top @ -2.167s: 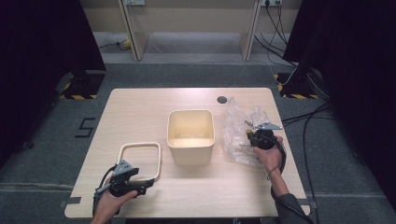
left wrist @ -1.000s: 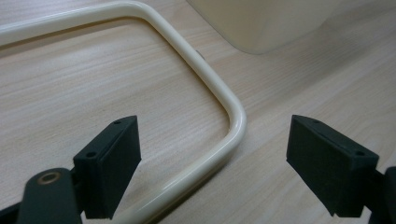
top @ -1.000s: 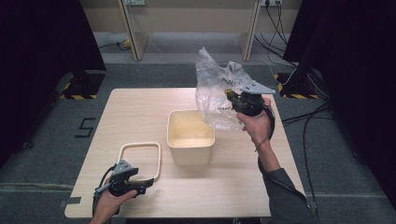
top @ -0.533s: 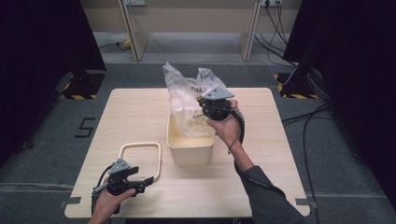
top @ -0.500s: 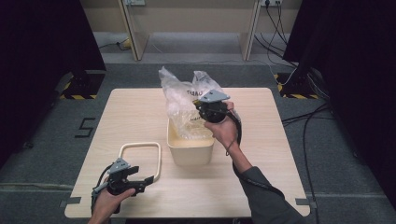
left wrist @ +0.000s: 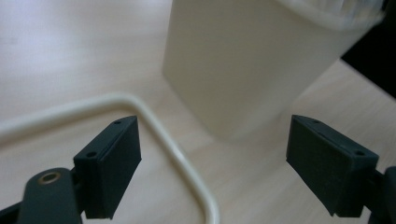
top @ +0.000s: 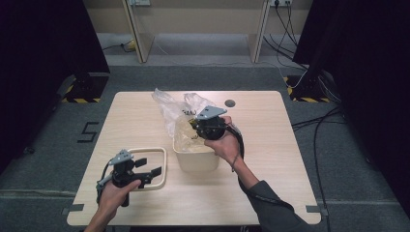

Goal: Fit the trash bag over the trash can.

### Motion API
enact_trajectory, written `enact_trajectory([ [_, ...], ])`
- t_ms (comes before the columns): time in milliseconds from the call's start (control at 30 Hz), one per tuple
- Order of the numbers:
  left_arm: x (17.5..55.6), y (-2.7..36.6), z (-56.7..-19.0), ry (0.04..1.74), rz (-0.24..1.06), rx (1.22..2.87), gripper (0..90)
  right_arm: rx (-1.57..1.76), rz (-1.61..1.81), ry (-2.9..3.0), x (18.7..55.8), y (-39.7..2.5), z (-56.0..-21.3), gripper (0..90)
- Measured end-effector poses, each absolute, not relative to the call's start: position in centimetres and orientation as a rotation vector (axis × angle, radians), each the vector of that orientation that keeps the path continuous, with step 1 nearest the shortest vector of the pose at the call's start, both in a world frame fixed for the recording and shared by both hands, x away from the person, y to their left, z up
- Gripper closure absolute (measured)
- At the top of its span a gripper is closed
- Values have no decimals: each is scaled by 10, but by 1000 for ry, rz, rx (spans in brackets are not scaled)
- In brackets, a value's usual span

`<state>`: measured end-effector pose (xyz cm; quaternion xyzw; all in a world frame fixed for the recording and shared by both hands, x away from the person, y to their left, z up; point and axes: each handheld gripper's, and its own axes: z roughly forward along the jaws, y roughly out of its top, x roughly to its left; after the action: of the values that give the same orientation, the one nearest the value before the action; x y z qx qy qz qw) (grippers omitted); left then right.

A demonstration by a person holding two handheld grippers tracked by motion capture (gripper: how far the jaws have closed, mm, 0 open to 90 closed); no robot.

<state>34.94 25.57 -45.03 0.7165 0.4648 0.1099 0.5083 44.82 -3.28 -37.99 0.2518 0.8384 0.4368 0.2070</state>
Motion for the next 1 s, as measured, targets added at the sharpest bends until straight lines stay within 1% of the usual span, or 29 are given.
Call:
enact_trajectory([
  [100,366,248,-428,1076,285,1695,180,688,1205,2366,445,-31,-382,839],
  [267,393,223,-399,999,261,1687,210,647,1194,2407,439,-28,-385,835],
  [333,401,214,-392,987,265,1701,240,635,1189,2416,438,-27,-386,835],
  [400,413,200,-384,979,232,1718,263,636,1197,2417,437,-28,-385,835],
  [433,413,200,-384,979,232,1718,272,636,1197,2417,437,-28,-385,835],
  [467,421,190,-380,978,230,1728,287,633,1192,2425,436,-28,-386,835],
  [533,423,187,-378,977,231,1730,302,633,1193,2426,436,-28,-386,835],
  [600,428,182,-376,983,246,1733,364,641,1207,2428,435,-29,-386,834],
  [633,432,179,-375,977,246,1719,451,636,1208,2436,433,-29,-387,834],
  [667,432,179,-375,977,246,1719,490,636,1208,2436,433,-29,-387,834],
  [700,434,179,-375,973,230,1708,490,634,1208,2443,433,-29,-388,834],
  [800,435,175,-377,951,291,1755,727,633,1225,2444,432,-28,-388,827],
  [833,435,173,-378,941,304,1768,780,633,1225,2447,432,-28,-389,822],
  [900,435,170,-378,918,311,1787,852,637,1227,2451,431,-29,-389,805],
  [933,434,169,-378,905,316,1803,873,643,1236,2447,431,-30,-388,787],
  [967,434,168,-377,892,337,1828,890,658,1259,2450,431,-33,-386,721],
  [1000,434,168,-377,892,337,1828,893,658,1259,2450,431,-33,-386,721],
])
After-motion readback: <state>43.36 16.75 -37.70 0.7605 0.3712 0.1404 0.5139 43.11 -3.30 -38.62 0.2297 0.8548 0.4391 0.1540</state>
